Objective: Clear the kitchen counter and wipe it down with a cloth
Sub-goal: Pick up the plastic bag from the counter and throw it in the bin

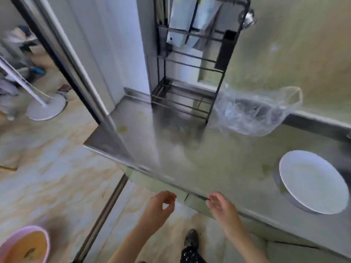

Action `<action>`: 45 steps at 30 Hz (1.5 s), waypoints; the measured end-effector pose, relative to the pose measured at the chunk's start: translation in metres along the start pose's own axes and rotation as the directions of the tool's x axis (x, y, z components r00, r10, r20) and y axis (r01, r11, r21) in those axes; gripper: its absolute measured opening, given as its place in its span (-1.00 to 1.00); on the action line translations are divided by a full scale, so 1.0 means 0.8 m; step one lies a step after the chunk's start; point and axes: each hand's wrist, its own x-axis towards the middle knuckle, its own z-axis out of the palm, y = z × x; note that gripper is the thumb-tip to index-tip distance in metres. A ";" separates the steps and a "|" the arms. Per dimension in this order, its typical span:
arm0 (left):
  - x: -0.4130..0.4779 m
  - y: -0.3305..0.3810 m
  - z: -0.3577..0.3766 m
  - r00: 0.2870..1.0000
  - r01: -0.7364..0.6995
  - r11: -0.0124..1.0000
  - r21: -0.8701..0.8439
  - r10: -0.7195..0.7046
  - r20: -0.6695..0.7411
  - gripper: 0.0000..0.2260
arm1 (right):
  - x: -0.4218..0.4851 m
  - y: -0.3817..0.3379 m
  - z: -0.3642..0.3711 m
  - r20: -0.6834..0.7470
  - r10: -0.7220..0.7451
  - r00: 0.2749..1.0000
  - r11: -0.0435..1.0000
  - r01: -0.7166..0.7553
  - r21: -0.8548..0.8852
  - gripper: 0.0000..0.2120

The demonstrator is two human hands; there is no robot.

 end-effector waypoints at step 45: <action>0.529 0.264 0.133 0.966 0.231 0.906 -0.354 -0.170 0.194 -0.77 | 0.356 -0.025 -0.256 -0.224 -0.559 0.798 0.794 0.438 -0.423 -0.53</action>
